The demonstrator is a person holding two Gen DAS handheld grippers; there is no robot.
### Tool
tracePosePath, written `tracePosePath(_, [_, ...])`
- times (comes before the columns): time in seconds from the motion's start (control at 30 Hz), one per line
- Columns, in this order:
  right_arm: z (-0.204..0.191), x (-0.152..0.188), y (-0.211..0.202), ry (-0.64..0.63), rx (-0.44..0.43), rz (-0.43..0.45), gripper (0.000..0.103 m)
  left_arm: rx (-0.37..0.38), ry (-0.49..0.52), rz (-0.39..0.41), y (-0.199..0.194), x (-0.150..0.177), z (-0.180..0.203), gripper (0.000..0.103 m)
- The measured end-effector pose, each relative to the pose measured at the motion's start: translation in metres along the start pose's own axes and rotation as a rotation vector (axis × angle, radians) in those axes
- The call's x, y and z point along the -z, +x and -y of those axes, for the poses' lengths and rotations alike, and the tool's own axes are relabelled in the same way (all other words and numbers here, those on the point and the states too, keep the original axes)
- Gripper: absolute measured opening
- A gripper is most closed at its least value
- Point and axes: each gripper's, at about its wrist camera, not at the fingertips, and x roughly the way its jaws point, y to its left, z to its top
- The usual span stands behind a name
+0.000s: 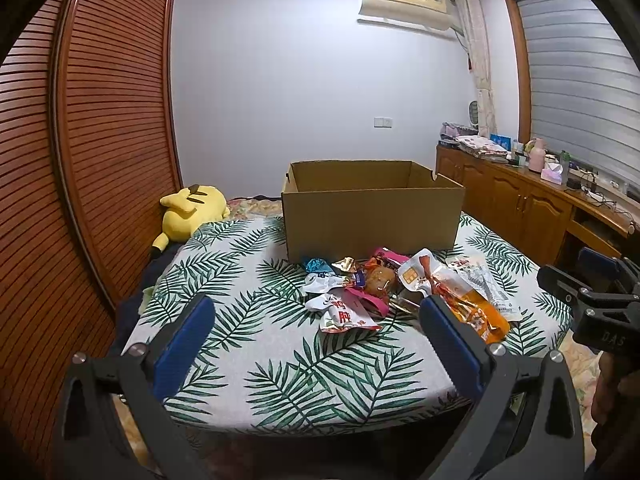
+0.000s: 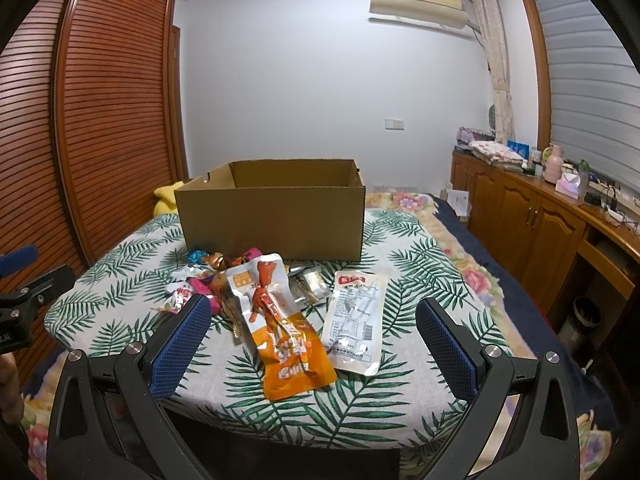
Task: Organize snacks
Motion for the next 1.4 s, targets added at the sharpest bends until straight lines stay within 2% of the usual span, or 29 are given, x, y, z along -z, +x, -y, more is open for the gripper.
tracePosePath(0.6, [0.002, 0.007, 0.025, -0.032, -0.037, -0.052, 0.103, 0.032, 0.000, -0.089, 0.043, 0.013, -0.004, 0.103])
tracePosePath(0.87, [0.010, 0.005, 0.054, -0.048, -0.110, -0.113, 0.103, 0.066, 0.011, -0.143, 0.075, 0.013, -0.003, 0.103])
tracePosePath(0.97, [0.011, 0.004, 0.069, -0.061, -0.158, -0.152, 0.100, 0.087, 0.014, -0.171, 0.088, 0.011, -0.004, 0.103])
tracePosePath(1.17, [-0.002, 0.004, 0.108, -0.135, -0.284, -0.272, 0.087, 0.145, 0.014, -0.265, 0.118, 0.010, -0.006, 0.099])
tracePosePath(1.4, [-0.014, 0.006, 0.138, -0.211, -0.328, -0.360, 0.075, 0.216, 0.027, -0.347, 0.148, 0.008, -0.010, 0.093])
